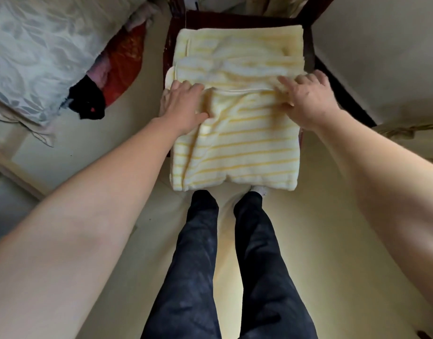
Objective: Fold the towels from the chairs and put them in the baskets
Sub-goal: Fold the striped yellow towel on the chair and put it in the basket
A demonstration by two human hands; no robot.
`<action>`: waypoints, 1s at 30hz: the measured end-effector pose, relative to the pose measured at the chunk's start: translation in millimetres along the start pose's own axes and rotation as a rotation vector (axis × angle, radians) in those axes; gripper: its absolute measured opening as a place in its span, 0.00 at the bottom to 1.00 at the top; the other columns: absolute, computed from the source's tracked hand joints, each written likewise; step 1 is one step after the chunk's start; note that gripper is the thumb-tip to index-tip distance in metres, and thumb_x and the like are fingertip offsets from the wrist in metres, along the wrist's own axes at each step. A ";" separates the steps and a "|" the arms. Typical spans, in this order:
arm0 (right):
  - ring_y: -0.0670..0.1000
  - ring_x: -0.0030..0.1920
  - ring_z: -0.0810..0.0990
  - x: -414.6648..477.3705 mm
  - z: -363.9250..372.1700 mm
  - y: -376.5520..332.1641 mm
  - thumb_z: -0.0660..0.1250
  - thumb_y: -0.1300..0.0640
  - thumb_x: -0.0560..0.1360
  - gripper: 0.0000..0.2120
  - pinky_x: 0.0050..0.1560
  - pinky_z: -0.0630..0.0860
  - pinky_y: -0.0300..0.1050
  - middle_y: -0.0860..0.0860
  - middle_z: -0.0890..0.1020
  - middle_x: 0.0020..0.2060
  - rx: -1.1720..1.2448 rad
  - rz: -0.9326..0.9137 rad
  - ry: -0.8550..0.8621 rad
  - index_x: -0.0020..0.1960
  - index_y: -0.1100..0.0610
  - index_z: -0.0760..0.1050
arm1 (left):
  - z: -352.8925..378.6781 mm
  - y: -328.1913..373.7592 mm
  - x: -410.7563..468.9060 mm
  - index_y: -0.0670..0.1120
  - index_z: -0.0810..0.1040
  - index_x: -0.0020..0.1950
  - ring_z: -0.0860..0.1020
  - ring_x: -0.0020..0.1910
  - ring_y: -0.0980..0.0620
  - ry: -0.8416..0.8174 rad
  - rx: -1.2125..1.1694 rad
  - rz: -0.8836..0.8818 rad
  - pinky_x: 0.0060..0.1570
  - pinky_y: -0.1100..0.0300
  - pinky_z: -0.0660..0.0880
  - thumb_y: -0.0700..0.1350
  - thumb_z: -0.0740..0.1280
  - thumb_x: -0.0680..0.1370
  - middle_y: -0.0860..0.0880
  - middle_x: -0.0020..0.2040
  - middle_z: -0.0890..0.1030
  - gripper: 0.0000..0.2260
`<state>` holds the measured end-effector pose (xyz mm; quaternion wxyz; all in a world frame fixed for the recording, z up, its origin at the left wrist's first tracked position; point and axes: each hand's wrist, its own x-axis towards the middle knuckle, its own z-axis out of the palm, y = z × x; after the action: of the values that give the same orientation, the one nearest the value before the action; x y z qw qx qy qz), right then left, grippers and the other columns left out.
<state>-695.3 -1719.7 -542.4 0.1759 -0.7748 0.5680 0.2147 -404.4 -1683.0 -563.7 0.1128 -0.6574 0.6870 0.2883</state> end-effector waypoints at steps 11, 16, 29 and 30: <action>0.65 0.62 0.70 -10.1 -0.2 14.1 0.69 0.54 0.71 0.19 0.66 0.66 0.60 0.60 0.72 0.62 0.151 0.142 0.070 0.60 0.58 0.75 | -18.7 -21.0 -8.0 0.46 0.73 0.46 0.70 0.57 0.42 0.301 -0.082 -0.106 0.55 0.49 0.68 0.41 0.67 0.71 0.45 0.55 0.73 0.06; 0.63 0.60 0.73 3.1 -5.0 10.7 0.71 0.57 0.69 0.22 0.66 0.66 0.57 0.59 0.77 0.58 0.172 0.141 -0.002 0.61 0.55 0.71 | -25.7 -15.5 13.7 0.47 0.71 0.58 0.71 0.60 0.40 0.196 0.023 -0.200 0.61 0.45 0.67 0.33 0.64 0.70 0.43 0.58 0.76 0.18; 0.62 0.61 0.75 22.2 -2.0 18.0 0.68 0.49 0.74 0.25 0.58 0.75 0.55 0.56 0.72 0.65 0.309 0.145 -0.098 0.69 0.52 0.69 | -28.1 0.4 55.6 0.46 0.78 0.62 0.61 0.71 0.42 -0.015 0.246 0.253 0.65 0.43 0.66 0.38 0.66 0.73 0.43 0.71 0.66 0.17; 0.61 0.61 0.75 23.7 0.1 16.8 0.67 0.49 0.74 0.24 0.57 0.75 0.54 0.56 0.75 0.64 0.297 0.141 -0.083 0.69 0.52 0.69 | -26.8 0.6 58.2 0.46 0.79 0.61 0.60 0.73 0.43 -0.039 0.255 0.261 0.67 0.43 0.64 0.38 0.65 0.74 0.44 0.74 0.65 0.16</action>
<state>-705.2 -1743.7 -555.5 0.2965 -0.6890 0.6385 0.1722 -405.4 -1746.3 -573.0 0.1704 -0.5371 0.7953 0.2238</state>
